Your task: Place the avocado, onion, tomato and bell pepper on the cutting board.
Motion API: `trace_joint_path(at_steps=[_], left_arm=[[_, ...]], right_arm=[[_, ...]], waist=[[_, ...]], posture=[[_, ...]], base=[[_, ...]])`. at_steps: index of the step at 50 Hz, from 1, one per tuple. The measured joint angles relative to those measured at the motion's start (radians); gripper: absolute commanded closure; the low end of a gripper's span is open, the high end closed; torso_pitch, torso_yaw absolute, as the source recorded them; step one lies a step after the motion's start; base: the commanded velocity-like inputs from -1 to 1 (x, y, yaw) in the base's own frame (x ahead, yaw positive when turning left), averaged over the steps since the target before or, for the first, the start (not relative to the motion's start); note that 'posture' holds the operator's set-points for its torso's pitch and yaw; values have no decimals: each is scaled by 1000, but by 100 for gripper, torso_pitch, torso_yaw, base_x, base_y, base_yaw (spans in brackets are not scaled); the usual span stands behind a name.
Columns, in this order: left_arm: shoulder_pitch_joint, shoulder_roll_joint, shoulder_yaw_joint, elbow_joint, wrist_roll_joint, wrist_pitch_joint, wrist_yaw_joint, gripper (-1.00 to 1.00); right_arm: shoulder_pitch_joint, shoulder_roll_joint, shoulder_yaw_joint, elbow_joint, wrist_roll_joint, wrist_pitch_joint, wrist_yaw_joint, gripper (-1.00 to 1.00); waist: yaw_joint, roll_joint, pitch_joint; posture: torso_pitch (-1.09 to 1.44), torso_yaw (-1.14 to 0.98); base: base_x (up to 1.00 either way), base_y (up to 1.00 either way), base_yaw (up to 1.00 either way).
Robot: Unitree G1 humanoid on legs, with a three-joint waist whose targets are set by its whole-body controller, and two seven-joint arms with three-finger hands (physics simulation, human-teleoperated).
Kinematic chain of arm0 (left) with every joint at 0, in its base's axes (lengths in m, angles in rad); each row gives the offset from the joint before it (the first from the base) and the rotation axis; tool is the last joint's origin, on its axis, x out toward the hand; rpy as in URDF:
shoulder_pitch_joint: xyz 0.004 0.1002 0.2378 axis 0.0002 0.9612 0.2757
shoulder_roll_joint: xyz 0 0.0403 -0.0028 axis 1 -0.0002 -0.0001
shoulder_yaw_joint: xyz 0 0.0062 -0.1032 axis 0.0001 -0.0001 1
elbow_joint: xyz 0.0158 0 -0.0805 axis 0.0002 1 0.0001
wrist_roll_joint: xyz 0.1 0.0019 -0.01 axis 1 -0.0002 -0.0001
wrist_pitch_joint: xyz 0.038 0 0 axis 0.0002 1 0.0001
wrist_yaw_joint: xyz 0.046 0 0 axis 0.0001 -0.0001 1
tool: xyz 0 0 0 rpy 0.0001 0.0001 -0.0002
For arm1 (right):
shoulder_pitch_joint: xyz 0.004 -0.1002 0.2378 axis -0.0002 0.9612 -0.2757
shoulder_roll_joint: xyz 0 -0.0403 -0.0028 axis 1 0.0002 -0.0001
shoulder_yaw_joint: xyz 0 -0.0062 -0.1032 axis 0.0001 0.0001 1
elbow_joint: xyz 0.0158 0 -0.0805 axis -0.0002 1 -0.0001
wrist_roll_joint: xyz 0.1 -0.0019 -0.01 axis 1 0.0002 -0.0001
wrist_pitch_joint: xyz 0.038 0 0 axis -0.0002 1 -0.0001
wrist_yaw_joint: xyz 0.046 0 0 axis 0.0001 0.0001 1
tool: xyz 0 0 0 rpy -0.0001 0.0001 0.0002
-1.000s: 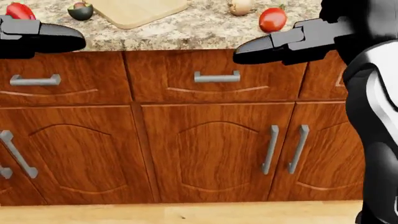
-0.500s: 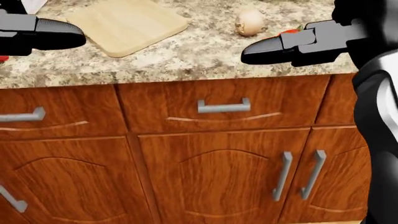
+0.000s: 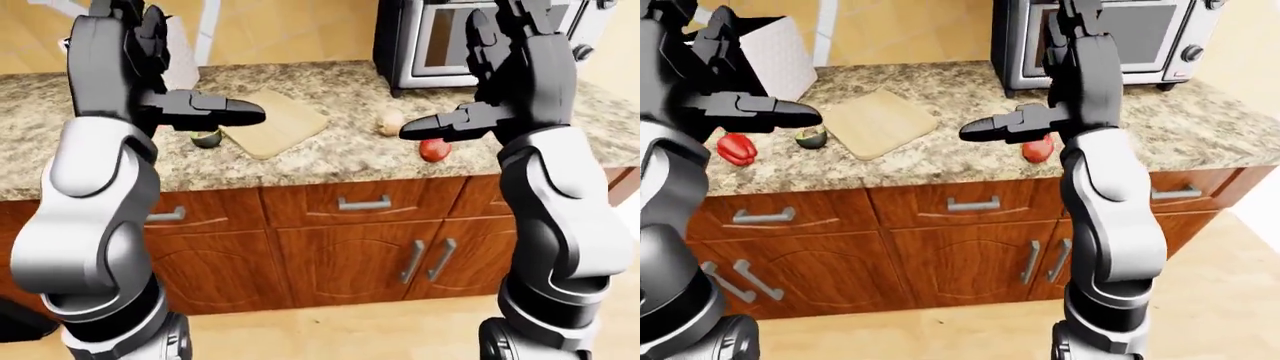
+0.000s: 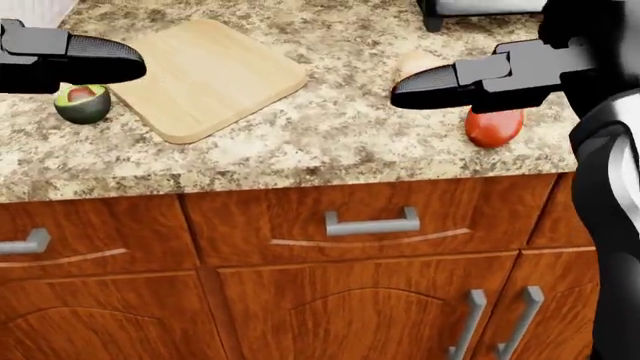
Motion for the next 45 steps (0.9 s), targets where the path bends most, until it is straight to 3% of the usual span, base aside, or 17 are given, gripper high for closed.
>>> trace_joint_path(at_steps=[3, 4, 6, 9, 11, 17, 19, 20, 23, 33, 37, 38, 40, 42, 45], left_arm=[[-11, 2, 6, 1, 7, -2, 3, -100], [-15, 6, 7, 5, 9, -2, 3, -100], [-8, 7, 14, 10, 15, 0, 4, -100], [6, 1, 12, 27, 21, 13, 5, -100], [11, -2, 7, 30, 21, 19, 2, -100], [5, -8, -8, 7, 10, 21, -9, -100], [-8, -2, -5, -9, 6, 9, -12, -100], [-7, 2, 3, -14, 7, 4, -10, -100], [18, 3, 25, -3, 19, 8, 1, -100], [17, 0, 15, -14, 22, 18, 1, -100], [17, -4, 14, -10, 25, 19, 1, -100], [23, -12, 7, -12, 24, 17, 0, -100], [27, -15, -8, -8, 18, 20, -6, -100], [27, -15, -14, -4, 14, 22, -11, -100], [14, -10, -5, -7, 19, 21, -12, -100]], right_arm=[[-14, -2, 1, -6, 8, -6, -1, -100], [-17, 2, 4, -4, 10, -7, -2, -100], [-7, 7, 20, 0, 15, -5, 0, -100], [0, 7, 31, 19, 20, 9, 5, -100], [5, 5, 28, 21, 17, 12, 5, -100], [4, -1, 0, 7, 5, 16, -1, -100], [-6, -5, -6, 0, 1, 12, -6, -100], [-12, -3, 0, -4, 0, 7, -5, -100], [-1, 11, 39, -3, 3, 0, 11, -100], [8, 11, 11, -10, 15, -9, 4, -100], [7, 4, 20, -5, 21, -10, 6, -100], [14, 0, 16, -7, 20, -10, 7, -100], [27, 3, 4, -5, 16, -5, 4, -100], [28, 4, 1, 2, 12, 2, -1, -100], [15, 2, 6, -6, 12, 2, -2, -100]], waist=[[-2, 57, 1], [-1, 62, -1], [4, 29, 17], [5, -12, 22], [8, -19, 21], [0, 4, -10], [-3, 37, -19], [-1, 52, -16], [12, 55, 2], [18, -9, 3], [26, -58, 3], [18, -42, 10], [10, -40, 18], [7, -42, 11], [10, -20, 8]], posture=[[0, 0], [0, 0], [0, 0], [0, 0], [0, 0], [0, 0], [0, 0], [0, 0], [0, 0], [0, 0], [0, 0], [0, 0], [0, 0], [0, 0], [0, 0]], base=[[5, 0, 0], [2, 0, 0], [1, 0, 0], [0, 0, 0], [0, 12, 0], [7, 22, 0], [6, 3, 0], [7, 2, 0], [14, 5, 0], [17, 3, 0], [21, 0, 0], [21, 0, 0], [21, 0, 0], [21, 0, 0], [16, 3, 0]])
